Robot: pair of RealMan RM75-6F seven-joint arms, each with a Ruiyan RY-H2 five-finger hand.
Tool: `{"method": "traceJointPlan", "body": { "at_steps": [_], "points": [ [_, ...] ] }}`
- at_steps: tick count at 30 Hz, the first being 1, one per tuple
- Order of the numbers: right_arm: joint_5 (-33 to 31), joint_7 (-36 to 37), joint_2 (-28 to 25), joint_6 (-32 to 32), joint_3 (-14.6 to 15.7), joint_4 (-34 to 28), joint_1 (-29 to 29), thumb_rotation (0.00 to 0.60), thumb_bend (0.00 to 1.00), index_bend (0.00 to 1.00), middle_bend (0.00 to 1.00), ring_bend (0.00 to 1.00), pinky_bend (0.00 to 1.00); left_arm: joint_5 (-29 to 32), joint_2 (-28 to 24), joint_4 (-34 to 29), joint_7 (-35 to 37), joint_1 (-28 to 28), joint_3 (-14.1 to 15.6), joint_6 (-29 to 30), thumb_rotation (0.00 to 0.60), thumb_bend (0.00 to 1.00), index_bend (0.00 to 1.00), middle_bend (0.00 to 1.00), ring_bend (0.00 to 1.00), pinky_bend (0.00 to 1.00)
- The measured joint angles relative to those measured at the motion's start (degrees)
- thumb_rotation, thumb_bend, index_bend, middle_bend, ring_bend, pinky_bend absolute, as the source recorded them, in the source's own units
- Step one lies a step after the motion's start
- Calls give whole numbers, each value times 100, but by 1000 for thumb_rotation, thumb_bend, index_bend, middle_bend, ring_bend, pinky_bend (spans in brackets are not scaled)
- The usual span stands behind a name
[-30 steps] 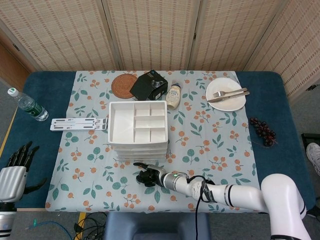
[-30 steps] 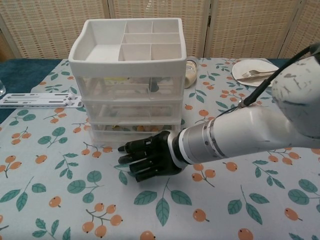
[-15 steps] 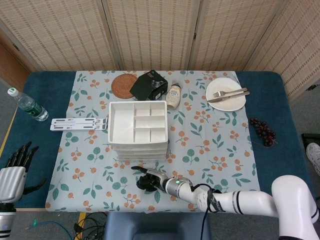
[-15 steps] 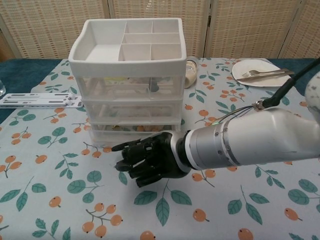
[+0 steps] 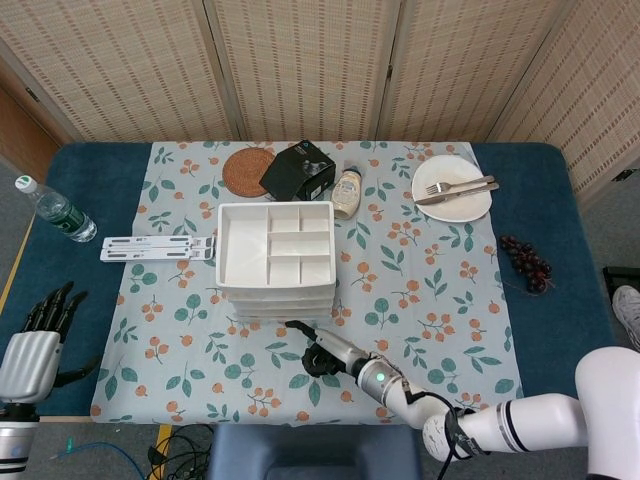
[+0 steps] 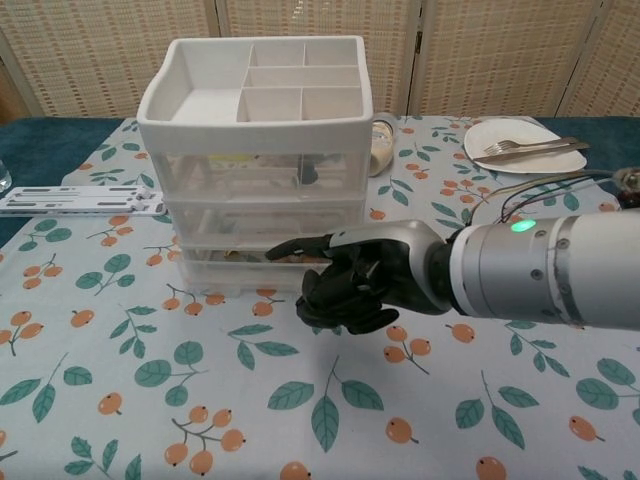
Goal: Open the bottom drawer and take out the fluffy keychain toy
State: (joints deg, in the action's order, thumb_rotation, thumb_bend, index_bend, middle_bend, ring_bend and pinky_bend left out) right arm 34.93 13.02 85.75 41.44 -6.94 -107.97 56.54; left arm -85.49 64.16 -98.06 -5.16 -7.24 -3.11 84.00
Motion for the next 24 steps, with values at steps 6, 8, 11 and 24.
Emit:
{"method": "traceJointPlan", "body": {
  "at_steps": [6,8,11,24],
  "points": [
    [-504,-517,-49,328,115,-89,116,600,923,0,762,1000,1000,0,15,16,12,-5,5,-8,600,189,95,0,29,115],
    [-608,-587,-44,346,111,-76,130,600,922,0,762,1000,1000,-1,14,17,12,-4,7,-5,600,190,95,0,29,115],
    [-730,-680,-28,359,93,-19,136,600,923,0,762,1000,1000,1,15,17,9,-5,9,-9,600,190,95,0,29,115],
    [-1107,-860,108,120,-50,338,141,600,923,0,762,1000,1000,34,0,2,2,7,11,-3,600,190,95,0,29,115]
  ]
}}
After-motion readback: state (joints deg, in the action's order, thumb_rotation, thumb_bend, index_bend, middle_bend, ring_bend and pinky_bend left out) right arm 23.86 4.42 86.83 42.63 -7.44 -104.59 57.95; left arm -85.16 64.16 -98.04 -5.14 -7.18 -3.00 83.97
